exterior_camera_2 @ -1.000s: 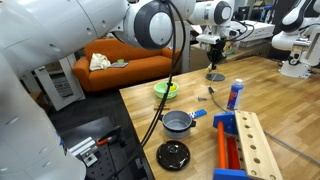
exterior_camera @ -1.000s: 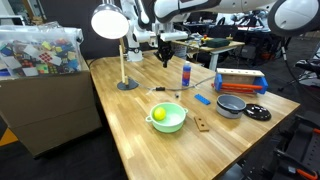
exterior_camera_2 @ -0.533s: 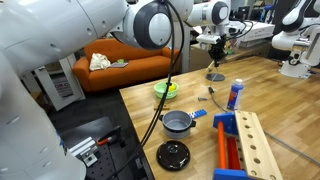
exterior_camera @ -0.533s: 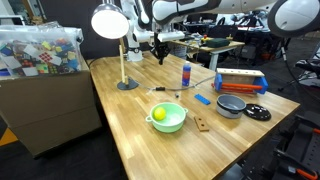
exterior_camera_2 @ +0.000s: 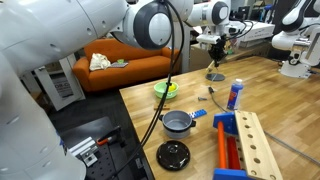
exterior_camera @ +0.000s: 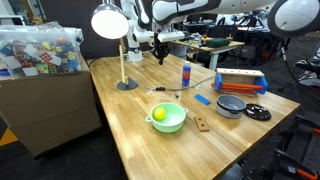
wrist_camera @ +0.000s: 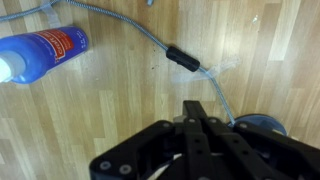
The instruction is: Turn off the desk lamp
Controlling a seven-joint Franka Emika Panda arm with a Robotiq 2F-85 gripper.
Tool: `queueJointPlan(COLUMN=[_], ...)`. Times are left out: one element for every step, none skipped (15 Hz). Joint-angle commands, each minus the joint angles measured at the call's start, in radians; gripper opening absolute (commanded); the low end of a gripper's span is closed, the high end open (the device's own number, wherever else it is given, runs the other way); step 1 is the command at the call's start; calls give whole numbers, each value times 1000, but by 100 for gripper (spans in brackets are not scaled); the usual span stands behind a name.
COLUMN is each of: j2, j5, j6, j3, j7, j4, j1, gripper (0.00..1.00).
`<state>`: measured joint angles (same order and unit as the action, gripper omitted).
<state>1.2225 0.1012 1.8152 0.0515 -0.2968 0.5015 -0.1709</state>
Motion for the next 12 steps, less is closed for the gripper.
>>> queueJointPlan(j2=[7, 11, 17, 24, 32, 42, 53, 64, 75, 84, 92, 98], j5=[-3, -4, 5, 7, 9, 10, 11, 11, 12, 12, 12, 12], j6=[11, 14, 18, 17, 14, 13, 14, 13, 13, 12, 11, 10], j3=[2, 2, -7, -9, -10, -11, -11, -11, -11, -11, -11, -11], j7=[-3, -5, -9, -11, -11, -11, -9, -7, -7, -6, -5, -4], j4=[-5, -7, -9, -9, -9, -9, -10, -12, -13, -16, -18, -21], j1=[2, 2, -2, -3, -4, -5, -5, -6, -6, -7, -7, -6], gripper=[0, 0, 0, 0, 0, 0, 0, 0, 0, 0, 0, 0])
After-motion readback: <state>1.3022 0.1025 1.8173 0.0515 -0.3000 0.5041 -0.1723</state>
